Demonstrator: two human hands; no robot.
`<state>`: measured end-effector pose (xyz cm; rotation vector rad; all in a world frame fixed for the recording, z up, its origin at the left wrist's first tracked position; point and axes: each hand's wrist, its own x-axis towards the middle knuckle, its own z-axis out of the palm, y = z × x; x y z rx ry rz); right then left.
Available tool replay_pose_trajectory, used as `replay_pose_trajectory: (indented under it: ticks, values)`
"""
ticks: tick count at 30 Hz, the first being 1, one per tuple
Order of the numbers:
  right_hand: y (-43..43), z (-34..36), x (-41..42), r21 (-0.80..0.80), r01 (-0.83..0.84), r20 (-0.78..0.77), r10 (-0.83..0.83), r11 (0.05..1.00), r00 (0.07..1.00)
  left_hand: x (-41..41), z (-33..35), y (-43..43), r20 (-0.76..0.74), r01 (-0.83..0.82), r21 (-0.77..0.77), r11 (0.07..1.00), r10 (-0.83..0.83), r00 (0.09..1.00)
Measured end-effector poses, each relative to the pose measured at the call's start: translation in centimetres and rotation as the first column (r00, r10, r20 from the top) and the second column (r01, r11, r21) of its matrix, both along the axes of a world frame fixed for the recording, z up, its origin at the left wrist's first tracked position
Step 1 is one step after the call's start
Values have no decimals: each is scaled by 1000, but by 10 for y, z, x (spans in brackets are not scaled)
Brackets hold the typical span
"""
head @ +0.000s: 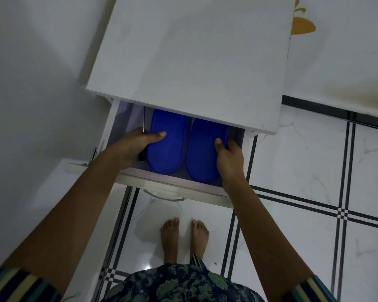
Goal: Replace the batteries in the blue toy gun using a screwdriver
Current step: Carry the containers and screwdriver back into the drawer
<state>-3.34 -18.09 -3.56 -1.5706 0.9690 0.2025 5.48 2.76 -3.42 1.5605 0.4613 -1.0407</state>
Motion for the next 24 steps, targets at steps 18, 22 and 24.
replay_pose_trajectory:
  ticks: [18,22,24]
  values:
    - [55,7,-66,-744,-417,-123,507,521,853,-18,-24,3,-6,291,911,291,-699,715]
    - [51,4,-67,-806,-361,-47,557,470,829,-26,-17,8,144,190,893,408,-659,738]
    - [48,2,-69,-831,-347,-24,595,434,803,-40,-3,15,358,25,864,502,-650,671]
